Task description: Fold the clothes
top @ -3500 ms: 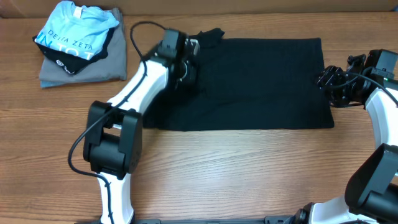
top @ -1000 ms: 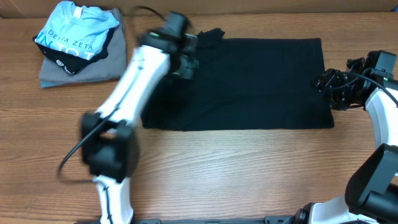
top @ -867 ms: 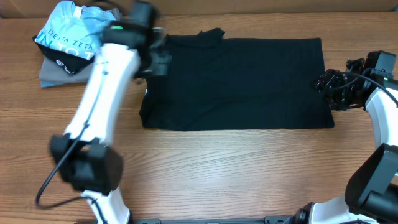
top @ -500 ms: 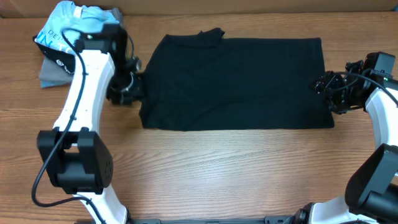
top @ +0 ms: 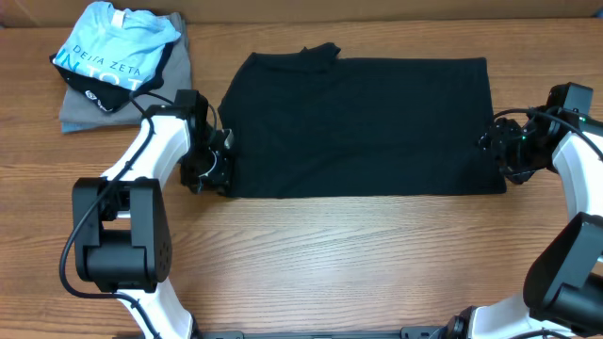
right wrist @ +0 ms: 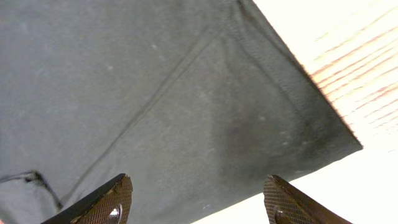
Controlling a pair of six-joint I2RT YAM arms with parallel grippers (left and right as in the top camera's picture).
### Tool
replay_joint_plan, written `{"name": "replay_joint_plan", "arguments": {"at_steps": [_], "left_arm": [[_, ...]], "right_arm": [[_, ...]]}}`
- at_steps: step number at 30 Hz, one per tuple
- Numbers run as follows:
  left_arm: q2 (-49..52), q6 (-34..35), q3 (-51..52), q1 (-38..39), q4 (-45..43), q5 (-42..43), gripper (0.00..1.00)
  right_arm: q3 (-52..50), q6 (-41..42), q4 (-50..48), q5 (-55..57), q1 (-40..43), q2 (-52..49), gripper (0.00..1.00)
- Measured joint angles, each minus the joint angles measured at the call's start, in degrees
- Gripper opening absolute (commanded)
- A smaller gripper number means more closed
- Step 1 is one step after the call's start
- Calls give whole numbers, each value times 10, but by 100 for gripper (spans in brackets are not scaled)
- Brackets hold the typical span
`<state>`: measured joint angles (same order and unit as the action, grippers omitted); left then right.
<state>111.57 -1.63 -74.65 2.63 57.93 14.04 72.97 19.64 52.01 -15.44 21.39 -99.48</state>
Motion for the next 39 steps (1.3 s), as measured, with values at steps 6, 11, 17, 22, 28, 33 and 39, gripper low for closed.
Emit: {"name": "replay_joint_plan", "arguments": {"at_steps": [6,11,17,22,28,33,39], "left_arm": [[0,17,9,-1,-14,-47,4],[0,47,9,-23,-14,-82,4],[0,60,2,-70,-10,-99,4],[0,62,1,-83,-8,-103,4],[0,62,0,-84,-8,-104,4],[0,62,0,-84,-8,-105,4],[0,62,0,-84,-7,-105,4]], "right_arm": [[0,-2,5,14,1,-5,71],[-1,-23,42,18,3,-8,71],[-13,-63,48,1,3,-33,66],[-50,-88,55,-25,3,-40,59],[-101,-94,60,-33,3,-40,57],[-128,-91,42,-36,3,-40,52],[-133,-70,66,-6,3,-40,58]]}}
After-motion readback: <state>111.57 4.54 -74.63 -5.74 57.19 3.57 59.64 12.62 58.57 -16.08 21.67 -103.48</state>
